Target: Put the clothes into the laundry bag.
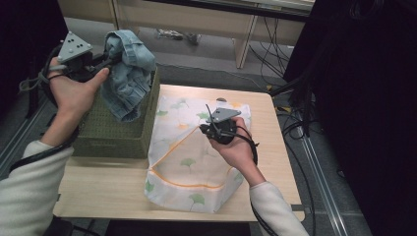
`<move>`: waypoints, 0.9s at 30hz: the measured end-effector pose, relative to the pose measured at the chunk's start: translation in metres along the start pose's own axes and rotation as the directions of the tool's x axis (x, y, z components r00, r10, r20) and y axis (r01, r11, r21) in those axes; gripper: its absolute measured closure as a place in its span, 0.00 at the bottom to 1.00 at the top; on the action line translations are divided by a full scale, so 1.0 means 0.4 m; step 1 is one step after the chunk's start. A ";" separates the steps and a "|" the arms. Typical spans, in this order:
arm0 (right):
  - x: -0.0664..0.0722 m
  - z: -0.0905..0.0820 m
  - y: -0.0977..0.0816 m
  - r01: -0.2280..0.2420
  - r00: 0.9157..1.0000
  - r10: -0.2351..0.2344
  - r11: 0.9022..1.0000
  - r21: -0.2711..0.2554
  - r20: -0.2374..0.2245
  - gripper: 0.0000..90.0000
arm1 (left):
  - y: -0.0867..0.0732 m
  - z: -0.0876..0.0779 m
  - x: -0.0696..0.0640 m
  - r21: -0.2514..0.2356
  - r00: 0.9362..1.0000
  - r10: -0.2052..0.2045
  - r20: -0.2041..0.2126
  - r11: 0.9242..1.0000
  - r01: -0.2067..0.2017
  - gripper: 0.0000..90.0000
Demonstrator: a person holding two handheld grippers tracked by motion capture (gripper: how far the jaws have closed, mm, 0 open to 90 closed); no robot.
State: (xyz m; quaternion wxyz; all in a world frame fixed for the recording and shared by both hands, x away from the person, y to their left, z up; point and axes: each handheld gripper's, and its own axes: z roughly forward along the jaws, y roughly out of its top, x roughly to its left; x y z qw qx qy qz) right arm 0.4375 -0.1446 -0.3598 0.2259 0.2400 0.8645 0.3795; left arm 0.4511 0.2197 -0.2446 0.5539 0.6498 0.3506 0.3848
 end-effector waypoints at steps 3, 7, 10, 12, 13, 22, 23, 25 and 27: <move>-0.001 -0.001 0.001 0.000 1.000 0.000 1.000 -0.002 0.001 1.00 | 0.016 -0.019 -0.016 -0.014 1.000 0.006 0.010 1.000 -0.006 0.91; -0.003 -0.003 0.002 0.003 1.000 -0.003 1.000 -0.005 0.006 1.00 | 0.033 -0.034 -0.033 -0.029 1.000 0.000 0.030 1.000 0.001 0.91; -0.002 -0.004 0.002 0.004 1.000 -0.004 1.000 -0.005 0.008 1.00 | 0.040 -0.042 -0.045 -0.035 0.999 0.007 0.043 0.999 -0.005 0.91; -0.002 -0.003 0.002 0.004 1.000 -0.004 1.000 -0.005 0.007 1.00 | 0.042 -0.046 -0.053 -0.037 0.998 0.016 0.054 0.999 -0.014 0.91; -0.002 -0.003 0.002 0.004 1.000 -0.004 1.000 -0.006 0.007 1.00 | 0.043 -0.047 -0.057 -0.040 0.998 0.021 0.058 0.999 -0.018 0.91; -0.007 -0.007 0.001 -0.016 1.000 0.016 1.000 -0.014 0.001 1.00 | 0.060 -0.085 -0.107 -0.063 0.989 0.057 0.136 0.997 -0.048 0.91; -0.006 -0.008 0.001 -0.020 1.000 0.020 1.000 -0.013 0.002 1.00 | 0.061 -0.091 -0.113 -0.064 0.988 0.059 0.144 0.997 -0.050 0.90; -0.008 -0.008 0.001 -0.019 1.000 0.019 1.000 -0.016 0.003 1.00 | 0.062 -0.102 -0.124 -0.069 0.985 0.063 0.161 0.996 -0.052 0.90; -0.009 -0.008 0.001 -0.017 1.000 0.017 1.000 -0.017 0.001 1.00 | 0.065 -0.115 -0.138 -0.080 0.980 0.074 0.186 0.995 -0.060 0.90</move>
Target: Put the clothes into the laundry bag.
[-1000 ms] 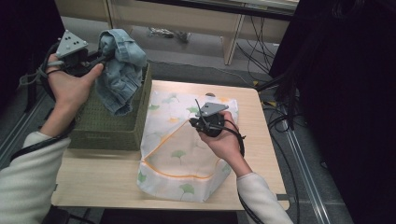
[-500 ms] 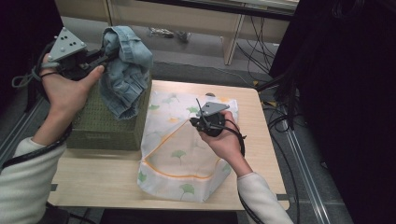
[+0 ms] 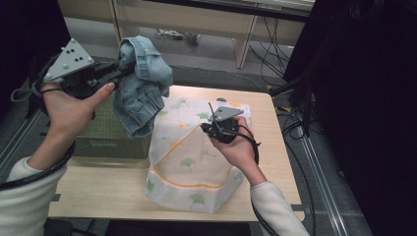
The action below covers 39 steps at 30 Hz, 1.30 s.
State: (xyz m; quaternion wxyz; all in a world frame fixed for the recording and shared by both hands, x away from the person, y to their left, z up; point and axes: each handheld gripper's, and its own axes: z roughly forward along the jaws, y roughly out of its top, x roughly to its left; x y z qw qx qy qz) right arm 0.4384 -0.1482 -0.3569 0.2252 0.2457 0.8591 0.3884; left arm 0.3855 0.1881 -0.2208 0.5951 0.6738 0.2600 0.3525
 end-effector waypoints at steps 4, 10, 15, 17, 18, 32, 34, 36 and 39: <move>-0.001 0.000 -0.001 0.000 1.000 0.000 1.000 -0.001 0.002 1.00 | 0.010 -0.021 -0.026 -0.006 0.999 0.004 0.045 1.000 -0.003 0.90; 0.000 0.000 -0.001 -0.012 1.000 0.012 1.000 0.002 -0.002 1.00 | 0.013 -0.048 -0.061 -0.006 0.992 0.000 0.123 1.000 0.001 0.90; 0.000 0.002 -0.002 -0.018 1.000 0.018 1.000 0.001 -0.008 1.00 | 0.004 -0.060 -0.093 0.014 0.982 -0.006 0.191 1.000 0.003 0.90; 0.001 0.001 -0.003 -0.034 0.999 0.034 0.999 0.005 -0.008 1.00 | -0.002 -0.065 -0.105 0.024 0.976 -0.013 0.217 1.000 0.008 0.90; 0.001 0.001 -0.003 -0.035 0.999 0.035 0.999 0.005 -0.008 1.00 | -0.006 -0.067 -0.111 0.029 0.973 -0.015 0.229 1.000 0.009 0.90; 0.001 0.012 -0.008 -0.028 0.999 0.028 1.000 0.014 -0.021 1.00 | 0.001 -0.111 -0.182 0.025 0.939 -0.003 0.345 1.000 -0.006 0.90; 0.001 0.013 -0.009 -0.032 0.999 0.033 0.999 0.016 -0.020 1.00 | 0.009 -0.116 -0.192 0.019 0.933 0.009 0.359 1.000 -0.017 0.90; 0.001 0.014 -0.010 -0.034 0.999 0.035 0.999 0.022 -0.024 1.00 | 0.015 -0.118 -0.202 0.016 0.928 0.014 0.372 1.000 -0.022 0.90; 0.002 0.016 -0.012 -0.047 0.999 0.048 0.998 0.028 -0.022 1.00 | 0.018 -0.120 -0.216 0.019 0.920 0.023 0.392 0.999 -0.032 0.90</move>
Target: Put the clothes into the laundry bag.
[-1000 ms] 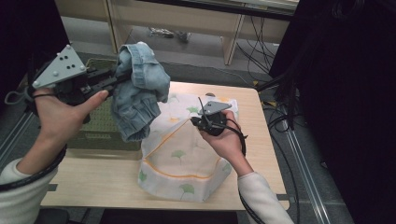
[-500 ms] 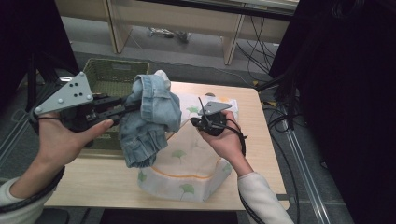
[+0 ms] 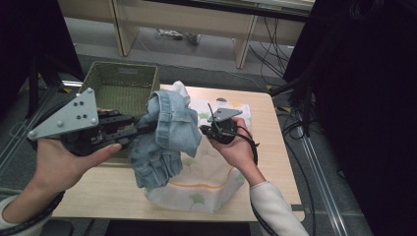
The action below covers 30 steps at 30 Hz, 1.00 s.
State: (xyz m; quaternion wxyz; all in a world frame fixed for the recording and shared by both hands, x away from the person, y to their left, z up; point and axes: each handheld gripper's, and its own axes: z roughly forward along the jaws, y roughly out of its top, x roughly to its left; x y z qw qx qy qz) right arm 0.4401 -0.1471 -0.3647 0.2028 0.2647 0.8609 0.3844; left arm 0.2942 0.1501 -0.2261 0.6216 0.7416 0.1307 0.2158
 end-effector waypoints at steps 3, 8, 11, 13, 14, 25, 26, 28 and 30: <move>-0.002 0.000 0.000 0.004 1.000 -0.004 1.000 -0.001 -0.002 1.00 | 0.002 0.005 -0.011 0.002 1.000 0.004 0.020 1.000 -0.004 0.90; -0.004 0.000 -0.001 0.007 1.000 -0.007 1.000 -0.003 -0.002 1.00 | 0.009 0.008 -0.028 -0.004 0.999 0.011 0.053 1.000 -0.011 0.90; -0.004 0.001 -0.001 0.007 1.000 -0.007 1.000 -0.003 -0.003 1.00 | 0.014 0.009 -0.033 -0.005 0.998 0.015 0.067 1.000 -0.014 0.90; -0.004 0.001 -0.001 0.006 1.000 -0.006 1.000 -0.004 -0.003 1.00 | 0.013 0.013 -0.033 -0.001 0.997 0.011 0.076 1.000 -0.011 0.90; -0.004 0.001 0.000 0.006 1.000 -0.006 1.000 -0.004 -0.001 1.00 | 0.011 0.016 -0.033 0.004 0.997 0.007 0.081 1.000 -0.007 0.90; -0.005 -0.003 -0.001 -0.012 1.000 0.012 1.000 -0.007 0.007 1.00 | -0.004 0.062 -0.037 0.059 0.990 0.010 0.140 0.998 -0.019 0.90; -0.005 -0.003 -0.001 -0.009 1.000 0.009 1.000 -0.009 0.007 1.00 | -0.007 0.067 -0.039 0.065 0.988 0.004 0.157 0.998 -0.015 0.90; -0.007 -0.004 -0.001 -0.009 1.000 0.009 1.000 -0.010 0.006 1.00 | -0.010 0.075 -0.046 0.074 0.984 0.008 0.177 0.997 -0.021 0.90; -0.007 -0.003 0.000 0.000 1.000 0.000 1.000 -0.012 0.006 1.00 | -0.011 0.083 -0.054 0.080 0.980 0.013 0.197 0.996 -0.030 0.90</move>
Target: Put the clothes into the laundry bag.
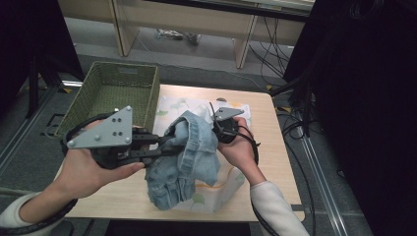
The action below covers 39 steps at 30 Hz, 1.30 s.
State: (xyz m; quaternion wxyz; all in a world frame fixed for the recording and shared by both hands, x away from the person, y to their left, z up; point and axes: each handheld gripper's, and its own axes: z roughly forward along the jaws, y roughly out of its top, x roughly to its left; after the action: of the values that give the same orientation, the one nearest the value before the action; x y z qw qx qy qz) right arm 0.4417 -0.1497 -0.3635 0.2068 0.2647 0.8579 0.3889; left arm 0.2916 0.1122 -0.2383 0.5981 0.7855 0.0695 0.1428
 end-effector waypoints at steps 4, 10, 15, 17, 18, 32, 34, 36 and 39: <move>0.001 0.000 0.000 -0.003 1.000 0.003 1.000 0.001 0.000 1.00 | 0.001 0.008 -0.002 0.005 1.000 0.002 0.012 1.000 -0.002 0.90; 0.000 -0.001 0.000 -0.009 1.000 0.009 1.000 0.002 0.000 1.00 | -0.001 0.020 -0.003 0.015 1.000 0.002 0.028 1.000 -0.003 0.90; 0.000 -0.003 0.001 -0.011 1.000 0.011 1.000 0.000 0.003 1.00 | -0.001 0.024 -0.009 0.008 0.998 0.001 0.060 1.000 -0.002 0.90; -0.001 -0.004 0.001 -0.007 1.000 0.007 1.000 -0.002 0.001 1.00 | -0.001 0.026 -0.011 0.007 0.998 0.001 0.064 1.000 -0.002 0.90; -0.001 -0.005 0.001 -0.012 1.000 0.012 1.000 -0.002 0.003 1.00 | -0.001 0.027 -0.012 0.009 0.998 0.001 0.068 1.000 -0.002 0.90; -0.006 -0.005 -0.001 -0.010 1.000 0.010 1.000 -0.004 0.007 1.00 | -0.022 0.050 -0.010 0.044 0.993 -0.015 0.113 0.999 0.010 0.90; -0.006 -0.006 -0.001 -0.012 1.000 0.012 1.000 -0.002 0.011 1.00 | -0.021 0.051 -0.013 0.042 0.992 -0.018 0.126 0.999 0.012 0.90; -0.006 -0.007 -0.001 -0.015 1.000 0.015 1.000 -0.003 0.007 1.00 | -0.019 0.050 -0.017 0.040 0.990 -0.020 0.138 0.999 0.015 0.90; -0.008 -0.007 -0.001 -0.015 1.000 0.015 1.000 -0.006 0.007 1.00 | -0.016 0.048 -0.021 0.039 0.989 -0.016 0.149 0.999 0.010 0.90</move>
State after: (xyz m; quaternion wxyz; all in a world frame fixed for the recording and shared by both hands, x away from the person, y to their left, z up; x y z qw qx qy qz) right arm 0.4425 -0.1535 -0.3618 0.2078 0.2718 0.8540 0.3920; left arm 0.2899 0.0939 -0.2503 0.5875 0.8048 0.0325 0.0785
